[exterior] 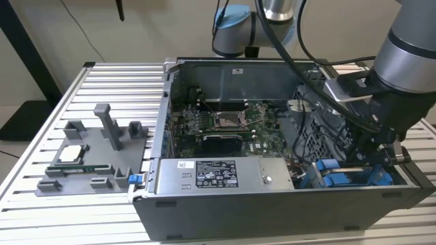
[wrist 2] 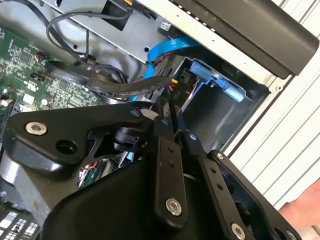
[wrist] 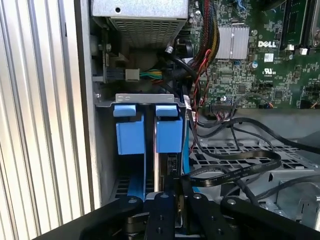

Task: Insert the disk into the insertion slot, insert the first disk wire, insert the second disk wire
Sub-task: 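Insert the second disk wire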

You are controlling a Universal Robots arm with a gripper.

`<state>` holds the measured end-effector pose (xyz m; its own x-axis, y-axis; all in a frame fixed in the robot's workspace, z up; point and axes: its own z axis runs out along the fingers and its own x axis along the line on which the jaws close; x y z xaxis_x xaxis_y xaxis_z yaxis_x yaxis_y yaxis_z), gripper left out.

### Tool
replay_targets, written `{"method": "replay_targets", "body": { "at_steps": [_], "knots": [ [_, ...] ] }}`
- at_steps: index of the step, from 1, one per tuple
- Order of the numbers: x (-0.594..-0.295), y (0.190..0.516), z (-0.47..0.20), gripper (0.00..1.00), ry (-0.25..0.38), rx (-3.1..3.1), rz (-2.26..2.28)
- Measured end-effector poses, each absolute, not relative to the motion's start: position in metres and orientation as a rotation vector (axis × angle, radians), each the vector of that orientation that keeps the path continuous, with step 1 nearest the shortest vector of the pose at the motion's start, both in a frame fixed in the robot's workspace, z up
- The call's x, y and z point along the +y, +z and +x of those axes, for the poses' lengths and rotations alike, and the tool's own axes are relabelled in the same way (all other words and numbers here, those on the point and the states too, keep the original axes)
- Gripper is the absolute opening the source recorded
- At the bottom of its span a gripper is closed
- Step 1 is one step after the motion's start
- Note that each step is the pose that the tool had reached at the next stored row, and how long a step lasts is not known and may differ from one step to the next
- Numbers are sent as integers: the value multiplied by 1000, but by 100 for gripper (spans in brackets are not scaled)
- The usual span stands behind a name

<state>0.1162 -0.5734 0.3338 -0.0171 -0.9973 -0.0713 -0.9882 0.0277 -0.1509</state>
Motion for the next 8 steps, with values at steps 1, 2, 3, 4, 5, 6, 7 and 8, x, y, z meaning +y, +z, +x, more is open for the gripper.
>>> {"method": "replay_targets", "body": {
  "at_steps": [1,2,3,4,5,6,7,8],
  "knots": [
    [-573,334,116,0,-86,2133,-2085],
    [-573,335,116,0,-85,2132,-2084],
    [-573,338,116,100,-82,2132,-2084],
    [-573,343,116,100,-84,2133,-2085],
    [-573,348,116,100,-85,2134,-2086],
    [-573,353,116,100,-84,2134,-2086],
    [-573,357,116,100,-84,2134,-2086],
    [-573,362,116,100,-84,2135,-2087]
  ]
}}
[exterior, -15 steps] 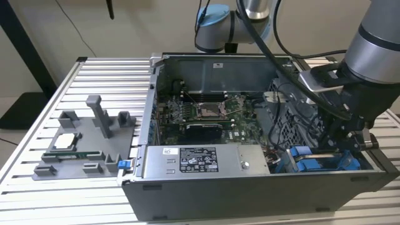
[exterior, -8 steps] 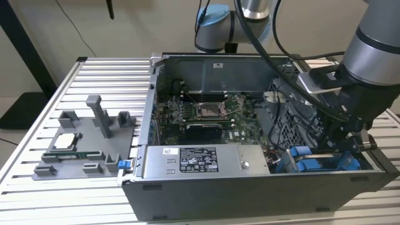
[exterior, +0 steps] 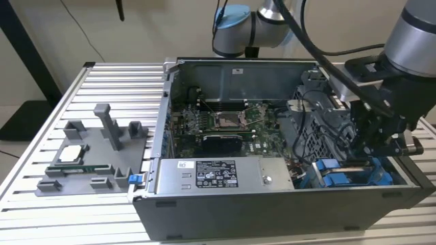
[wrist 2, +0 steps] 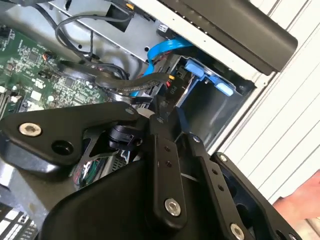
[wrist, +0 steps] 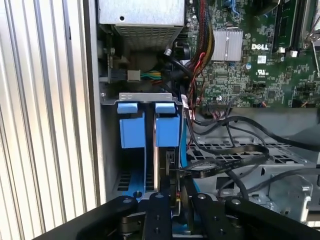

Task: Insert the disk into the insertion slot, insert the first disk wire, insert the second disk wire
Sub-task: 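Insert the second disk wire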

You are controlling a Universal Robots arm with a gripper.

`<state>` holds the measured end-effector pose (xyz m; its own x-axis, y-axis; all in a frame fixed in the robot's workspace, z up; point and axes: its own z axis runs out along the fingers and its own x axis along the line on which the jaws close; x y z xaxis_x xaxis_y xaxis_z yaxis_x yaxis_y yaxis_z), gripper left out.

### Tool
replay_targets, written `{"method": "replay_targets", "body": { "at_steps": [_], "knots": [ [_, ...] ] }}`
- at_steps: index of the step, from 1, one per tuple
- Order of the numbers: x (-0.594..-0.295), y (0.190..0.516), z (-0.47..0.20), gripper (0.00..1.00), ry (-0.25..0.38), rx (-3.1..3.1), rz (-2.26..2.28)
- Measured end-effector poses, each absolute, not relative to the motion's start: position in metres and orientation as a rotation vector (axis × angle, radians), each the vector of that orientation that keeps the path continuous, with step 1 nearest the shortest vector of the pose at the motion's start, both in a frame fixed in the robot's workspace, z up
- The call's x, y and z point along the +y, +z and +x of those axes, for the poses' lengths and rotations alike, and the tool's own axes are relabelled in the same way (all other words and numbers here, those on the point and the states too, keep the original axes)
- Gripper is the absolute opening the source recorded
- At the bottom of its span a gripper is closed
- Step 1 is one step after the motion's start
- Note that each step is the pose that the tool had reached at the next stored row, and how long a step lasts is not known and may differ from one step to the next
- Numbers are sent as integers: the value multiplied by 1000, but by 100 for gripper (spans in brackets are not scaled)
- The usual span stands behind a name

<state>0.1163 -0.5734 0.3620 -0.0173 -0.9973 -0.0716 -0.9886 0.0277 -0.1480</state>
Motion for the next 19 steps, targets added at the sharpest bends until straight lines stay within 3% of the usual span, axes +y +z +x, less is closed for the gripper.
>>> {"method": "replay_targets", "body": {
  "at_steps": [11,19],
  "knots": [
    [-573,391,116,100,-80,2136,-2088],
    [-573,402,117,100,-24,2168,-2116]
  ]
}}
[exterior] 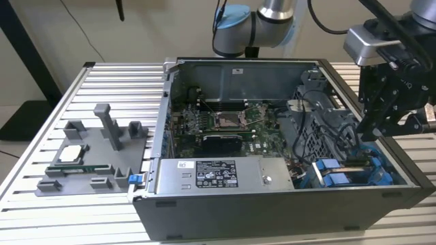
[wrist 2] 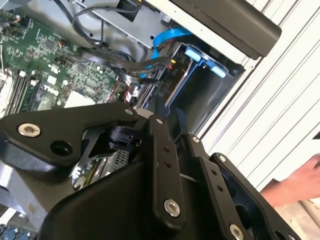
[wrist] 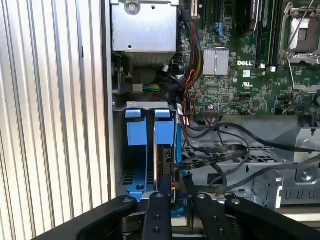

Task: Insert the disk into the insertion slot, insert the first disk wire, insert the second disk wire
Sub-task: 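Insert the second disk wire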

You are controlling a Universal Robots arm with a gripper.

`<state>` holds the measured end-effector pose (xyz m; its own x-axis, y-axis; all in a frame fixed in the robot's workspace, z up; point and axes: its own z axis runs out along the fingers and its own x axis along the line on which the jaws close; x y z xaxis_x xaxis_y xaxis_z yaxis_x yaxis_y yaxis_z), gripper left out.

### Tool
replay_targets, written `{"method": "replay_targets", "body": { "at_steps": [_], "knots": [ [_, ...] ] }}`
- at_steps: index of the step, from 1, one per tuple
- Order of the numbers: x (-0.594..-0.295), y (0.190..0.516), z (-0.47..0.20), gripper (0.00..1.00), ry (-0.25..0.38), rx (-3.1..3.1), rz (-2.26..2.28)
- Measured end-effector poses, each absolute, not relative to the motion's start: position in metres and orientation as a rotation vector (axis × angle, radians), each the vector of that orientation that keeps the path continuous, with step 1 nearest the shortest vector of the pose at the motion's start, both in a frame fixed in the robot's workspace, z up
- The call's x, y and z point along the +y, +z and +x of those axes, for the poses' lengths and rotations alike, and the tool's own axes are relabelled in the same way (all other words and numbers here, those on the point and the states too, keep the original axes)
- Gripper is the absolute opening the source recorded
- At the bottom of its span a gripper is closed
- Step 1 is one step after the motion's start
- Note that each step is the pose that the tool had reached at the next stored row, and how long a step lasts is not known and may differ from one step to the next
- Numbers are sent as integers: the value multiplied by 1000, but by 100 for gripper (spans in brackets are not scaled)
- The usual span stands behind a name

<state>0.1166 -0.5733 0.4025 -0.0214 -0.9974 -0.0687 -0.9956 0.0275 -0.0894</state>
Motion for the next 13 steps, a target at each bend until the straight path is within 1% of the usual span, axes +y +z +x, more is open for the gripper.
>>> {"method": "replay_targets", "body": {
  "at_steps": [7,13],
  "knots": [
    [-573,411,125,100,-12,2175,-2122],
    [-573,411,125,100,-7,2177,-2124]
  ]
}}
